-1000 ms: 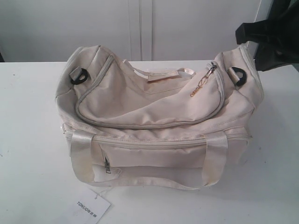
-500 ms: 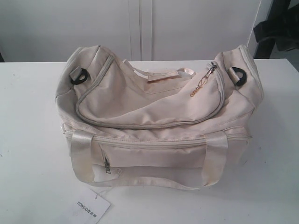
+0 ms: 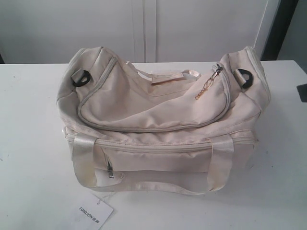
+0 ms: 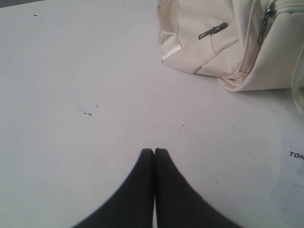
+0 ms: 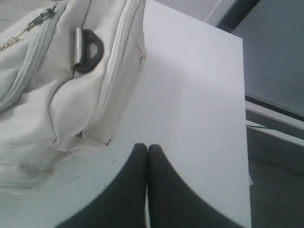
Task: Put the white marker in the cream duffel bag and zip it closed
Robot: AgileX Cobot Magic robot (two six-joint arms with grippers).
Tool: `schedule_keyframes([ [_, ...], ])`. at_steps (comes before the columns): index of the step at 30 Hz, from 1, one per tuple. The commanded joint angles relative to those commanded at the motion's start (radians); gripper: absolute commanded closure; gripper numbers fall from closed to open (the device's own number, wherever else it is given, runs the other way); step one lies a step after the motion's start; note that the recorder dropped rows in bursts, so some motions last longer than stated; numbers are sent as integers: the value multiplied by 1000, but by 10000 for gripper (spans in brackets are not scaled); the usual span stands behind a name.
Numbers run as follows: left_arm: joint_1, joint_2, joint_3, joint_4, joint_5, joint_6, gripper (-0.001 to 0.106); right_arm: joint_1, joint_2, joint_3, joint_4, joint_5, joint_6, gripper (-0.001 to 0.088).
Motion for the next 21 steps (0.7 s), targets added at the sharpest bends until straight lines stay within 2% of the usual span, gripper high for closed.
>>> schedule_keyframes([
  [6,0,0,0,0,0,0,1053,-10,-101,94,18,-39,0,868],
  [11,0,0,0,0,0,0,1053,-86,-206,179,71,-124,2,868],
  [15,0,0,0,0,0,0,1053,-150,-282,230,101,-131,36,868],
  [21,0,0,0,0,0,0,1053,-210,-406,302,130,-153,123,868],
])
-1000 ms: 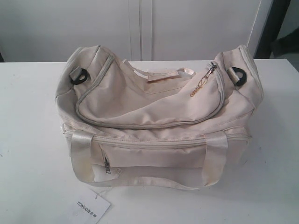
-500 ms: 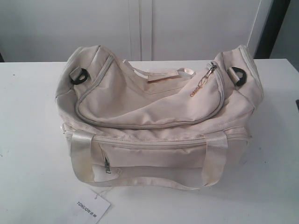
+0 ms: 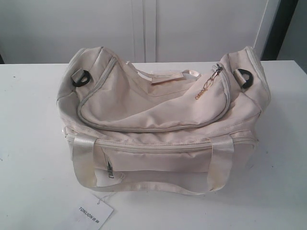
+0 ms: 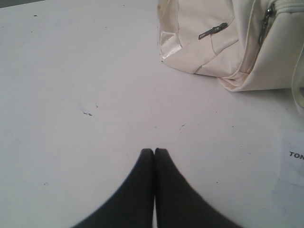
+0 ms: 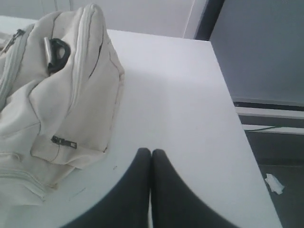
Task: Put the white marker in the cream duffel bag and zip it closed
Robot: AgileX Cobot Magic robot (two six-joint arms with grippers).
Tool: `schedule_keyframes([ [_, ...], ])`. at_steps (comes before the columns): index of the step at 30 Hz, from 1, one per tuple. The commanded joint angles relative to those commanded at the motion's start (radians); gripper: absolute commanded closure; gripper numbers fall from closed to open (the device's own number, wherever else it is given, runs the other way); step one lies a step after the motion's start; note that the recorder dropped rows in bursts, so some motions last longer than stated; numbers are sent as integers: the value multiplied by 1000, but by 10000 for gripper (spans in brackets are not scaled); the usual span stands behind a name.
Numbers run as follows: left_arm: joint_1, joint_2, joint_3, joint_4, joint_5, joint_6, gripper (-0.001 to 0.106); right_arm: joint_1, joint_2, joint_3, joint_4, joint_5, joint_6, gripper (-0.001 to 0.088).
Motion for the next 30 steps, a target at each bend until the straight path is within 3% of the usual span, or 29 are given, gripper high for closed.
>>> schedule_keyframes([
  [8,0,0,0,0,0,0,1053,-11,-182,123,48,-37,8,868],
  [17,0,0,0,0,0,0,1053,-11,-474,332,102,-48,8,868],
  [30,0,0,0,0,0,0,1053,-11,-474,475,102,-122,8,868],
])
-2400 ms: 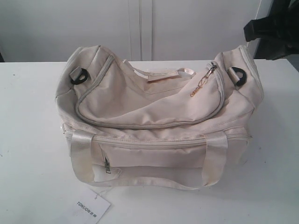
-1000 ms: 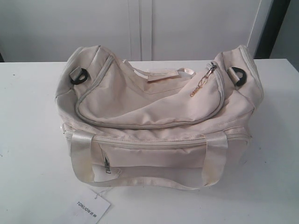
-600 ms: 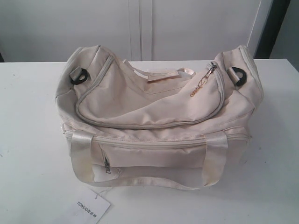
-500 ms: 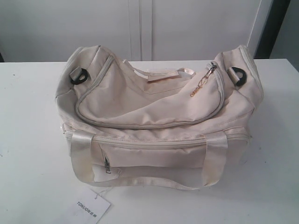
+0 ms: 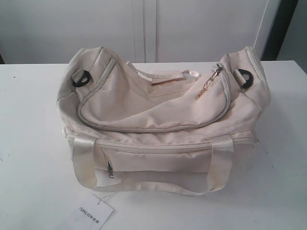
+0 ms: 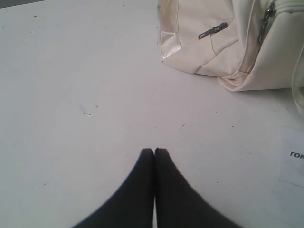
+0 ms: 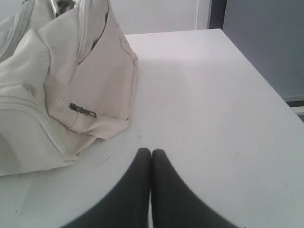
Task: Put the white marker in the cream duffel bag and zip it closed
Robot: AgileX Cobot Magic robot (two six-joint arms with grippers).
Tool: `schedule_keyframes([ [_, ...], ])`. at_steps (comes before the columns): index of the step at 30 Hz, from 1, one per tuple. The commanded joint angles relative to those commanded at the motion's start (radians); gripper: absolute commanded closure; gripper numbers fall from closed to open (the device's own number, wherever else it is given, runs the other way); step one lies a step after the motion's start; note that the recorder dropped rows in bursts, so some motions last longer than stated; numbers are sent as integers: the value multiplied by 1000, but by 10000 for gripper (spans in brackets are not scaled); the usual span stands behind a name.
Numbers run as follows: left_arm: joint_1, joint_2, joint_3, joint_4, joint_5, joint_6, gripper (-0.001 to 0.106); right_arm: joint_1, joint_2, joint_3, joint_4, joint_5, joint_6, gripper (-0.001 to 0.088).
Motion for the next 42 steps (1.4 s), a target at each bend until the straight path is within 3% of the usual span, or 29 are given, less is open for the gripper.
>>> schedule_keyframes([
  [9,0,0,0,0,0,0,1053,3,0,42,22,-68,-9,868],
  [15,0,0,0,0,0,0,1053,3,0,42,23,-66,-14,868],
  [21,0,0,0,0,0,0,1053,3,0,42,81,-66,-140,868],
  [42,0,0,0,0,0,0,1053,3,0,42,83,-66,-194,868],
])
